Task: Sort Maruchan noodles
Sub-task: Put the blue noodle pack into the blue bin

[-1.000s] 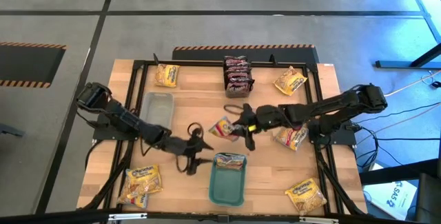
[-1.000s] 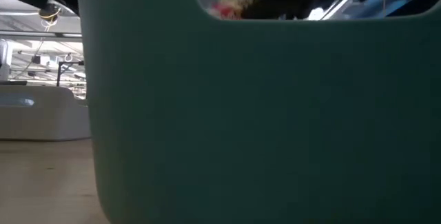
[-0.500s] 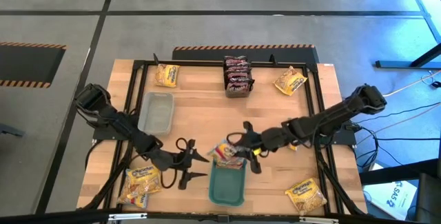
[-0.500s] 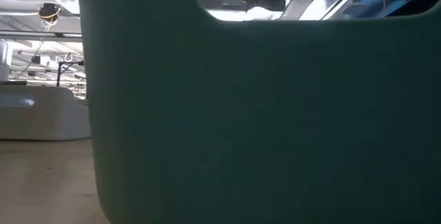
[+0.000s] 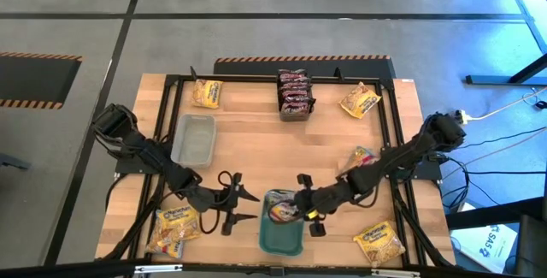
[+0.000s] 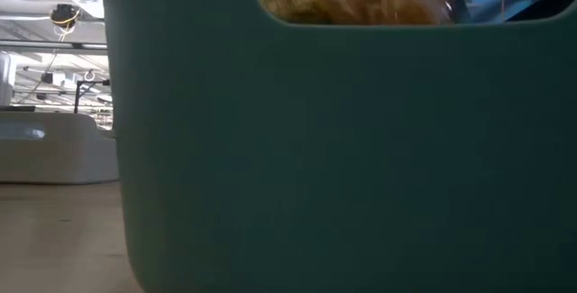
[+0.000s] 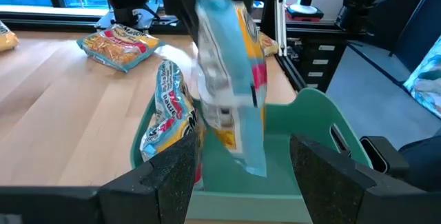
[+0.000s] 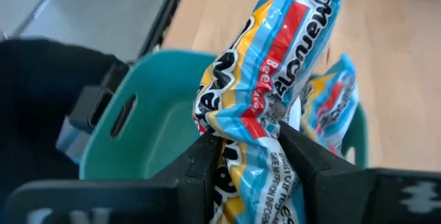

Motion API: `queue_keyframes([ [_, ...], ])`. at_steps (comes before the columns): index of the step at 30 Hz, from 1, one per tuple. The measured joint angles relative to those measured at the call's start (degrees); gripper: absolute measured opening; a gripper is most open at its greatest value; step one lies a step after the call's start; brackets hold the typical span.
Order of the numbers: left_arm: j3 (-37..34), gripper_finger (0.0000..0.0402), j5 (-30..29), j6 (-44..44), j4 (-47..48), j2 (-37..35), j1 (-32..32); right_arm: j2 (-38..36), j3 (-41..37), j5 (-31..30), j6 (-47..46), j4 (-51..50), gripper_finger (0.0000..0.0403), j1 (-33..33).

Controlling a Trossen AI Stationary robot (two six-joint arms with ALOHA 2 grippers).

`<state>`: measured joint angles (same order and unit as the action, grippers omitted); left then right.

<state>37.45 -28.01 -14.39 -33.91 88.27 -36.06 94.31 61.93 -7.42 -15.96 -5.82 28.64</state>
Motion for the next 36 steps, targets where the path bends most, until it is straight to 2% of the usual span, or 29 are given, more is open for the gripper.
queue_keyframes([
  [13,0.0,0.0224,-0.1,-0.2,0.0,0.0,0.5,6.4,0.0,-2.2,1.4,-0.2,0.0097,-0.2],
  [26,0.0,0.0224,0.0,-0.2,0.0,0.0,0.5,9.1,0.0,-3.5,-0.5,-0.2,0.0101,-0.7],
  [31,0.0,0.0224,0.0,-0.3,0.0,0.0,0.5,9.1,0.0,-2.8,-0.3,-0.2,0.0157,-0.7],
  [36,0.0,0.0224,0.0,-0.4,0.0,0.0,0.5,8.1,0.6,4.9,0.2,-2.3,0.0220,-2.4],
])
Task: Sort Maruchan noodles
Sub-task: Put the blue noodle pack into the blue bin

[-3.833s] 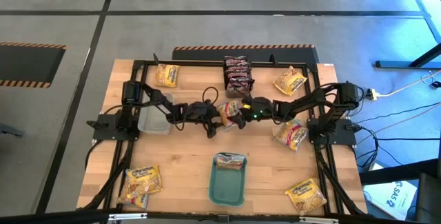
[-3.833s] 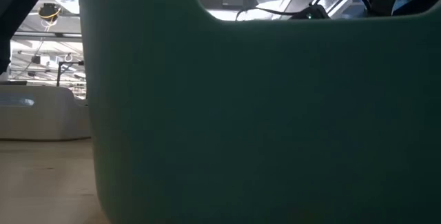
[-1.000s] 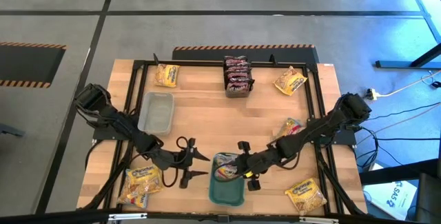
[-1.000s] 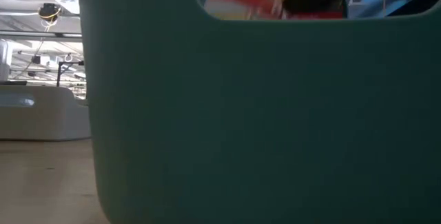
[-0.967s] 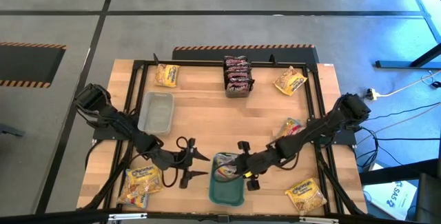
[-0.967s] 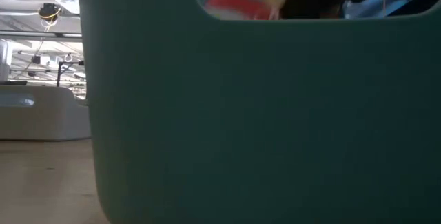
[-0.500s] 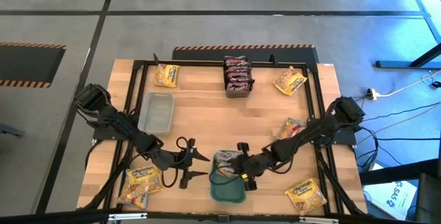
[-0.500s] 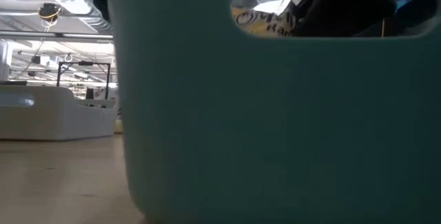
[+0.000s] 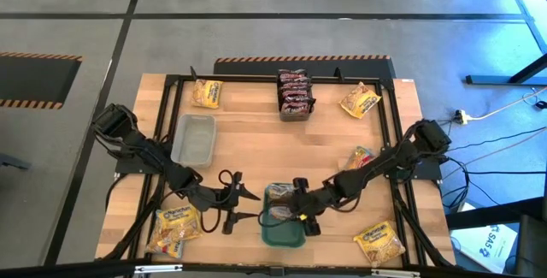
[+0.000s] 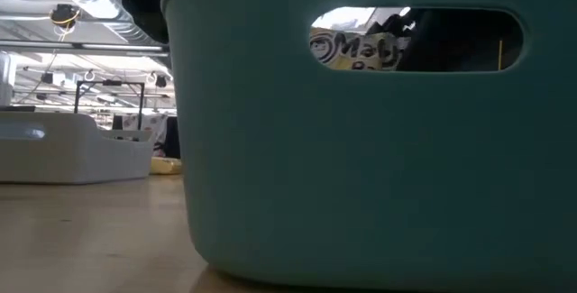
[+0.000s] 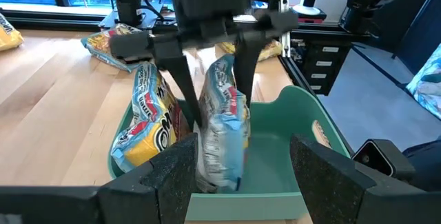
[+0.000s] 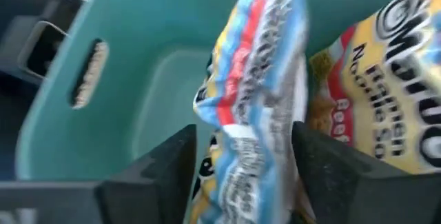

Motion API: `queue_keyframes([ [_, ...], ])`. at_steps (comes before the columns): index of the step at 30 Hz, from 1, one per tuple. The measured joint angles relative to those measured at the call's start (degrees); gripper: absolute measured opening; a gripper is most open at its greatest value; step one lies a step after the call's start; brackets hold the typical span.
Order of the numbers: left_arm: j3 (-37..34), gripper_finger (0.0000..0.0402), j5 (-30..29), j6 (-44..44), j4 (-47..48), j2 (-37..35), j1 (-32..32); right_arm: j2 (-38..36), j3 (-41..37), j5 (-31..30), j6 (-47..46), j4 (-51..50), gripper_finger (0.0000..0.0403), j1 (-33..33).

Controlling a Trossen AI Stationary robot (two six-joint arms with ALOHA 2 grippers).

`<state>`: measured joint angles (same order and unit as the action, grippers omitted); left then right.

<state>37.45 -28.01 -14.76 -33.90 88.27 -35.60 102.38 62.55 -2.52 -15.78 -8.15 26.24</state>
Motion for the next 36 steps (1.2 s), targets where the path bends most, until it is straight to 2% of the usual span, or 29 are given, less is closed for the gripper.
queue_keyframes([
  [3,0.0,0.0224,0.0,0.0,0.0,0.0,0.0,-2.6,1.6,2.6,1.9,-3.8,0.0244,-1.3],
  [7,0.0,0.0224,0.2,0.0,0.1,0.0,0.0,-7.0,1.9,2.3,5.8,-7.7,0.0260,-2.2],
  [14,0.0,0.0224,0.1,-0.1,0.3,0.0,0.1,-15.8,1.9,-2.9,7.5,-14.0,0.0257,-2.3],
  [20,0.0,0.0224,-0.7,-0.1,0.3,0.0,0.9,-19.1,1.3,-3.3,8.2,-18.6,0.0255,-2.3],
  [25,0.0,0.0224,-0.7,-0.1,0.3,0.0,1.2,-24.5,-4.6,-5.7,7.6,-17.4,0.0255,-2.3],
  [29,0.0,0.0224,-0.7,-0.1,0.4,0.0,1.2,-30.7,-11.1,-8.7,6.7,-12.0,0.0255,-2.3],
  [36,0.0,0.0224,-0.8,-0.1,0.4,0.0,1.4,-41.7,-22.4,-12.4,-0.8,-8.2,0.0255,-2.4],
])
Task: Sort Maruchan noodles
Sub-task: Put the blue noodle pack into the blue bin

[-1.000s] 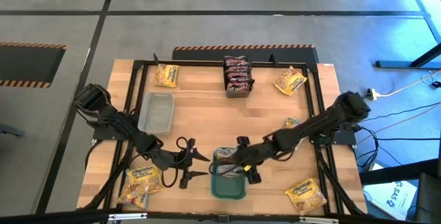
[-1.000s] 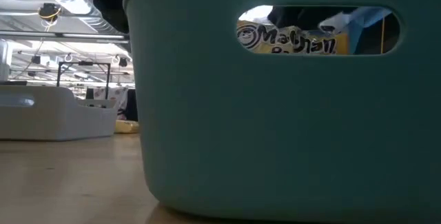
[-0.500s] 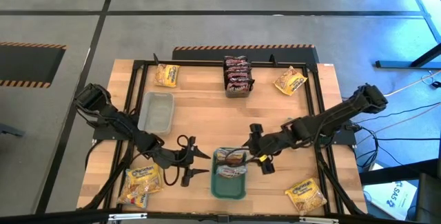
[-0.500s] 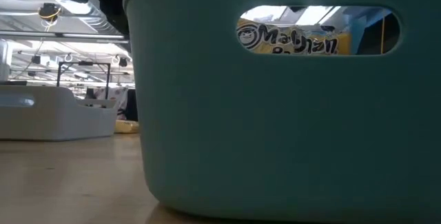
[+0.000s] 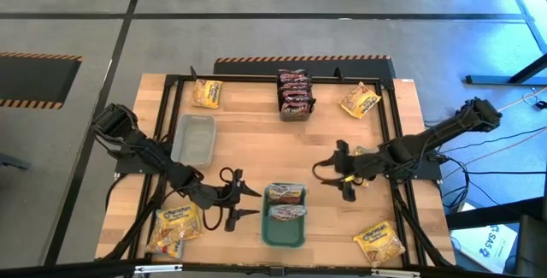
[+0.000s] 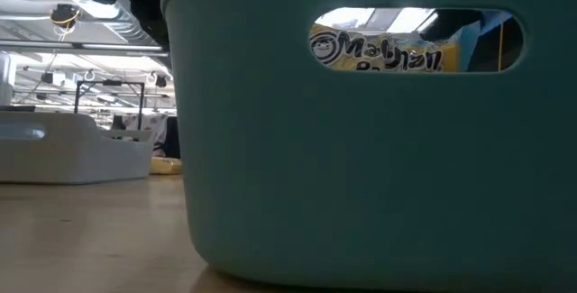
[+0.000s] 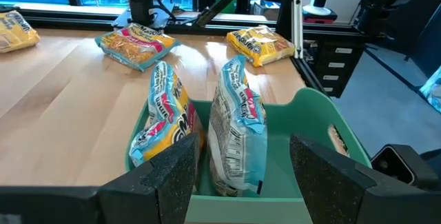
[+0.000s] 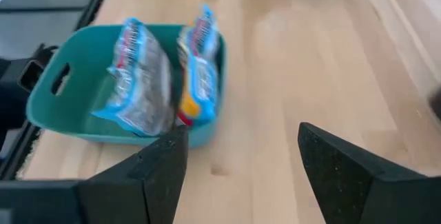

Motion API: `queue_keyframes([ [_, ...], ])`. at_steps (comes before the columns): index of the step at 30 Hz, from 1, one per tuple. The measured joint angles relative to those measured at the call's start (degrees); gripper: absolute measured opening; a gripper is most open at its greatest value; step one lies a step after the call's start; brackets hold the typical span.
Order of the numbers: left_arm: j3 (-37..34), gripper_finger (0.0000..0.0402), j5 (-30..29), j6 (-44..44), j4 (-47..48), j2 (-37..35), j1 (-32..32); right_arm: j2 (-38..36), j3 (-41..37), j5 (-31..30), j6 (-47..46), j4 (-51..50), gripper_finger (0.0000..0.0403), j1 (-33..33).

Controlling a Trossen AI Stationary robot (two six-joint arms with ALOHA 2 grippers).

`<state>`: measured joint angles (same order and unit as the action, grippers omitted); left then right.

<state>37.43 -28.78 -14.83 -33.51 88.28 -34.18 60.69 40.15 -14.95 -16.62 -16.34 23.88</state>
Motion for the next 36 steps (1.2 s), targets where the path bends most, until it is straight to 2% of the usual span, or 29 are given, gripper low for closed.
queue_keyframes([
  [5,0.0,0.0224,-0.2,0.2,0.0,0.0,0.5,-6.3,-5.2,-0.9,-7.1,-0.4,0.0255,0.0],
  [10,0.0,0.0224,-0.2,0.1,0.0,0.0,0.8,-10.0,-8.6,4.0,-11.0,-1.7,0.0255,0.0],
  [18,0.0,0.0224,-0.2,0.2,0.0,0.0,0.9,-11.8,-9.0,-1.2,-17.9,-12.0,0.0255,0.0],
  [24,0.0,0.0224,-0.2,0.2,0.2,0.0,1.7,-11.9,-9.0,-2.0,-22.8,-18.3,0.0252,0.0],
  [27,0.0,0.0224,-0.2,0.3,0.2,0.0,1.7,-11.9,-8.8,-2.3,-25.3,-21.6,0.0233,0.0],
  [31,0.0,0.0224,-0.2,0.3,0.2,0.0,1.8,-11.9,-6.7,-1.8,-31.6,-30.2,0.0188,0.0],
  [36,0.0,0.0224,-0.2,0.3,0.4,0.0,1.8,-11.8,-6.5,4.7,-41.8,-37.5,0.0127,0.1],
])
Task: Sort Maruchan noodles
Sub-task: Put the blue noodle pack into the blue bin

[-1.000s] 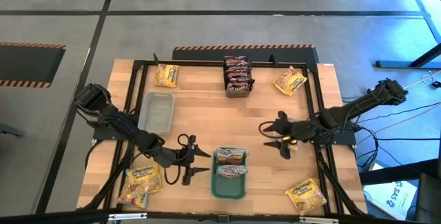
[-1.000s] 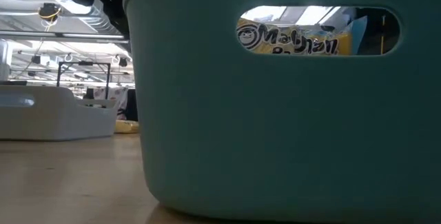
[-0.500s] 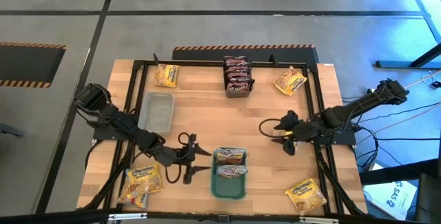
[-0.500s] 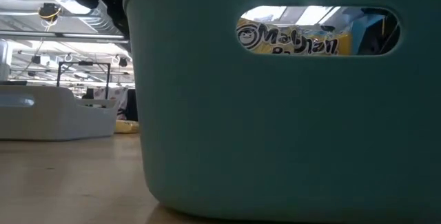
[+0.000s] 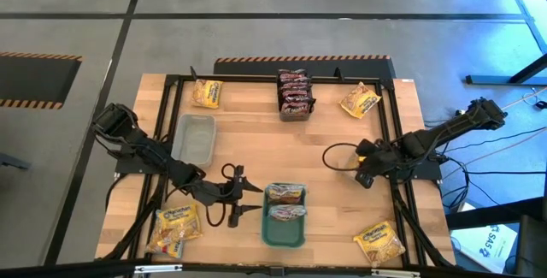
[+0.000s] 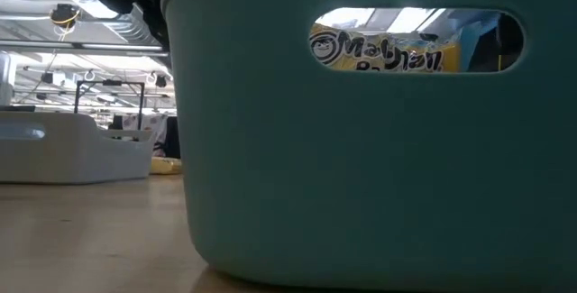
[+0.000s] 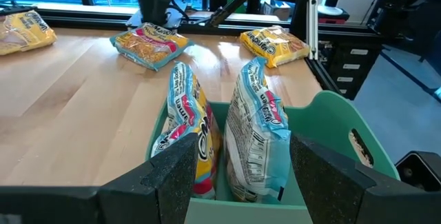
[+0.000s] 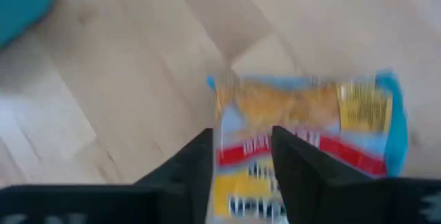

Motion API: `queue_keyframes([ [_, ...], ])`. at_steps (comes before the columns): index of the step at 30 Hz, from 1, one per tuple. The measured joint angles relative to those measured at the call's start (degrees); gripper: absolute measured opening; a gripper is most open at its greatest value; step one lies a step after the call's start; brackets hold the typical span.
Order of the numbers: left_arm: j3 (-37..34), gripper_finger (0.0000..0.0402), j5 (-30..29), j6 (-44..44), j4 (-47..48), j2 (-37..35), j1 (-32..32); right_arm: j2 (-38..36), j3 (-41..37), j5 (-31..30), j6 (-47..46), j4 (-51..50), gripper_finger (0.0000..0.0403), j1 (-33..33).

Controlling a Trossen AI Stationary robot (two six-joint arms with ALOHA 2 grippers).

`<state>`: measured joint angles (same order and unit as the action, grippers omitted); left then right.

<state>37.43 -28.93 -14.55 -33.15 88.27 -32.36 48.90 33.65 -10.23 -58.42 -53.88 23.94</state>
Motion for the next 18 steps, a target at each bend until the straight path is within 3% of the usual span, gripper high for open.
queue_keyframes([
  [7,0.0,0.0224,0.0,0.0,0.1,0.0,0.0,3.8,-0.8,0.3,-4.8,-0.9,0.0081,0.0],
  [18,0.0,0.0224,-0.1,0.0,0.1,0.0,0.5,14.6,-3.3,-0.2,-0.5,1.8,0.0074,-6.4],
])
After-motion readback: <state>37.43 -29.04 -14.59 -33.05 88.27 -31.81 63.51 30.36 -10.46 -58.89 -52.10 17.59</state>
